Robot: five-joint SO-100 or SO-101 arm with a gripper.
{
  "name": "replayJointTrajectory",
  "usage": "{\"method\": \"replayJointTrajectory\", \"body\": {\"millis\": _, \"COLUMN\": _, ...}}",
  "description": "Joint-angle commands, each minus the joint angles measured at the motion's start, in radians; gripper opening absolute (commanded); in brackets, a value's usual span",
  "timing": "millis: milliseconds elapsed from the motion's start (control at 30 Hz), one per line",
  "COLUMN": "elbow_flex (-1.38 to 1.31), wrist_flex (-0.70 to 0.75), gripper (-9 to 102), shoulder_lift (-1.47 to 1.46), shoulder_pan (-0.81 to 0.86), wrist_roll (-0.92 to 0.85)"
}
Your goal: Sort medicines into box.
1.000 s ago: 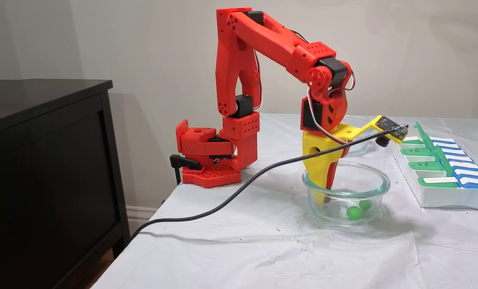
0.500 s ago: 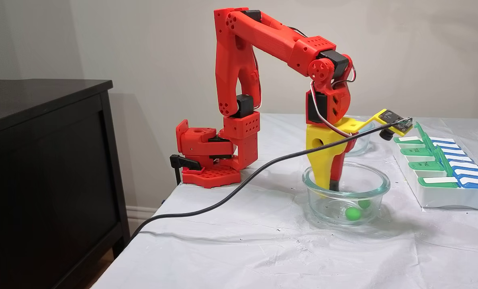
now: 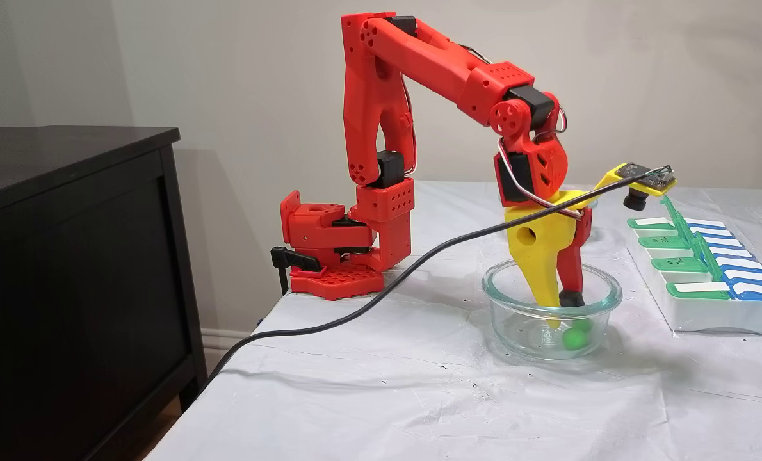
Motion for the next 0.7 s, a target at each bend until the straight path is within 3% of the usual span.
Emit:
{"method": "replayJointTrajectory", "body": {"millis": 0, "elbow_flex": -0.025, "wrist_flex": -0.043, "gripper": 25, "shoulder_lift": 0.052, "shoulder_pan": -0.031, "wrist_roll": -0.029}}
{"method": "replayJointTrajectory", "body": {"millis": 400, "elbow_flex": 0.034, "wrist_flex": -0.21, "gripper": 23, "shoulder_lift": 0.092, "shoulder_pan": -0.104, "wrist_roll": 0.063}}
{"method": "replayJointTrajectory", "body": {"millis": 667, "elbow_flex": 0.126, "wrist_flex": -0.221, "gripper": 21, "shoulder_lift": 0.183, "shoulder_pan": -0.114, "wrist_roll": 0.087}}
